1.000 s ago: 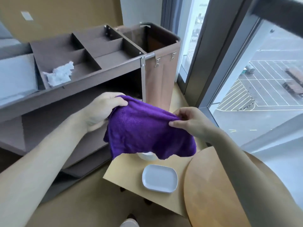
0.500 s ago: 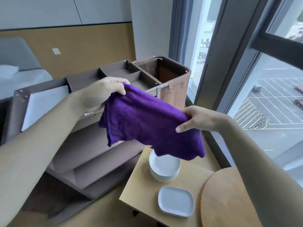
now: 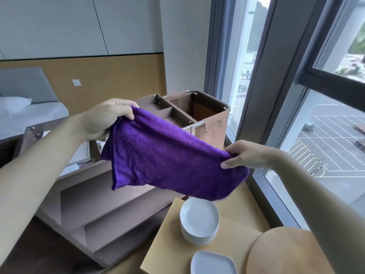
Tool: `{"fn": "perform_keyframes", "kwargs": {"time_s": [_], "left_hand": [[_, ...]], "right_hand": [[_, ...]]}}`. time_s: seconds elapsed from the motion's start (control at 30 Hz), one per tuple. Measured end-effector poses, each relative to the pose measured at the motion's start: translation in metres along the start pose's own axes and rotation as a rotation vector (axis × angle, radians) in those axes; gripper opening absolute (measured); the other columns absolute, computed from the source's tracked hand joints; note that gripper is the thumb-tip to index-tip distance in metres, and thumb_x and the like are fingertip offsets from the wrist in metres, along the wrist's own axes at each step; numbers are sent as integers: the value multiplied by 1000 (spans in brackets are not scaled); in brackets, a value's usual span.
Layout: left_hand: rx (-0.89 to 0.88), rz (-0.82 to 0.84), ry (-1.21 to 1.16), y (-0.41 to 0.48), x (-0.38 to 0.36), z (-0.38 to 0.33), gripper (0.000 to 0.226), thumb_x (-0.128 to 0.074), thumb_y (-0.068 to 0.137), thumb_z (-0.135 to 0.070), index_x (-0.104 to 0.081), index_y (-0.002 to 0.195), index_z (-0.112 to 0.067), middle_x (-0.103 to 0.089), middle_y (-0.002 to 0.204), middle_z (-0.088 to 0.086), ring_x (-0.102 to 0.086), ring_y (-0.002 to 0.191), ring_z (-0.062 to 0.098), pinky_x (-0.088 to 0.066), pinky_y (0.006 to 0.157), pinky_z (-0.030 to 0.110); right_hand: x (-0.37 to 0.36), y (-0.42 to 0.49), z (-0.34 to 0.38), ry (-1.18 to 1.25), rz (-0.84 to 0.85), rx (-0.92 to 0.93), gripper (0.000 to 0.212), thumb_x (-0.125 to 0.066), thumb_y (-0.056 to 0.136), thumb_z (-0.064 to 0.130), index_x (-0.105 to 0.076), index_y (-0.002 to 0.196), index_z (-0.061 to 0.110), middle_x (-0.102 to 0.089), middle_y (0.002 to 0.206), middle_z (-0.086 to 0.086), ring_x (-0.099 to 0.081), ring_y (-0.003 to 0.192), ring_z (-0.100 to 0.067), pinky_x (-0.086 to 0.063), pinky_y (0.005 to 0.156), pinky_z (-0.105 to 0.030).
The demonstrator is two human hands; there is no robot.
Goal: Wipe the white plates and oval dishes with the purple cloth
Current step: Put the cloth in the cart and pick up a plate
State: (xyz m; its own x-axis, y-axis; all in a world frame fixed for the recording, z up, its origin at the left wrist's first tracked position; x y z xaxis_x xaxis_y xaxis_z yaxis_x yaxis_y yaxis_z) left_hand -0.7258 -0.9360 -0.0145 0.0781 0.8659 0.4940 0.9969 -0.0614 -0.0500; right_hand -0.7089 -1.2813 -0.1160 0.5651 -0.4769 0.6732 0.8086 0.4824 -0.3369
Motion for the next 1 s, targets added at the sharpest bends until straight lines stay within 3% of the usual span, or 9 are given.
{"fn": "perform_keyframes", "kwargs": {"time_s": [0.23, 0.33, 0.4, 0.47, 0.6, 0.7, 0.83, 0.9, 1.0], "left_hand": [[206, -70, -203, -2, -17, 35, 18, -56, 93, 2, -74, 94, 2, -70, 85, 18, -66, 62, 23, -50, 53, 23], [288, -96, -294, 0, -51, 47, 34, -59, 92, 4, -76, 65, -9, -69, 66, 7, -66, 55, 19, -49, 47, 22], [309, -98, -357, 3, -75, 49, 46, -59, 93, 4, -78, 55, -16, -69, 59, -8, -70, 61, 13, -54, 53, 22], [306, -102, -384, 4, -96, 44, 47, -60, 93, 1, -78, 55, -20, -71, 67, -5, -69, 68, 16, -55, 64, 27], [297, -115, -369, -6, -131, 25, 11, -62, 94, -6, -72, 97, -7, -66, 95, 14, -64, 78, 24, -50, 63, 28], [216, -94, -378, -14, -151, 4, 11, -62, 97, -12, -71, 100, -7, -63, 95, 16, -59, 85, 26, -46, 66, 30], [107, 34, -274, -26, -156, -17, 53, -86, 77, -39, -65, 112, -5, -76, 106, 11, -71, 96, 25, -55, 87, 34], [34, 17, -123, -28, -144, -18, 58, -94, 72, -23, -63, 119, -9, -75, 110, 9, -72, 104, 25, -57, 94, 37], [-72, 72, -103, -23, -122, -18, 39, -77, 86, 2, -66, 122, -7, -73, 116, 16, -69, 111, 30, -54, 103, 41]], "right_hand": [[46, -1, -24, 173, -165, -39, 29, -75, 88, 44, -71, 107, 23, -77, 97, -3, -75, 88, -25, -62, 69, -30], [46, 2, -26, 405, -138, -21, 18, -76, 93, 27, -74, 111, 30, -76, 104, -6, -77, 90, -27, -64, 70, -37], [41, 3, -23, 499, -105, -19, 21, -73, 95, 17, -76, 113, 27, -75, 109, -9, -76, 93, -29, -64, 77, -43], [35, 3, -14, 563, -72, 15, 27, -69, 96, 12, -76, 118, 25, -75, 114, -9, -74, 91, -30, -64, 73, -41], [18, 0, 14, 694, 0, 96, 24, -60, 101, 4, -71, 121, 8, -72, 104, -19, -68, 76, -28, -60, 60, -38], [0, -2, 47, 780, 115, 124, 25, -52, 103, 2, -64, 123, -8, -72, 103, -25, -75, 85, -37, -63, 69, -40], [-14, -5, 87, 810, 263, 197, 41, -38, 94, -2, -52, 127, -22, -66, 117, -34, -71, 105, -45, -58, 93, -55], [-13, -5, 95, 859, 247, 215, 50, -41, 89, -1, -47, 133, -22, -68, 110, -31, -72, 99, -43, -59, 91, -55], [-9, -4, 96, 781, 197, 224, 41, -39, 96, -4, -54, 134, -7, -72, 112, -29, -72, 106, -40, -59, 93, -52]]}}
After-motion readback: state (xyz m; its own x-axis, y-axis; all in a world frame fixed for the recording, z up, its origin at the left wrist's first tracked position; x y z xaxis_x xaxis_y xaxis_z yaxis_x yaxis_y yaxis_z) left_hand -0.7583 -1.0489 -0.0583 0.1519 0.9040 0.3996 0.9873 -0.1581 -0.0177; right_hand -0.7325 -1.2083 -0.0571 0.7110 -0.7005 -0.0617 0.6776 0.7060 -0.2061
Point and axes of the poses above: each hand's wrist, its own y-axis towards the middle knuckle, its own x-axis out of the back of the hand, z = x × y, the point moved 7 cm from there along y, towards the middle knuckle
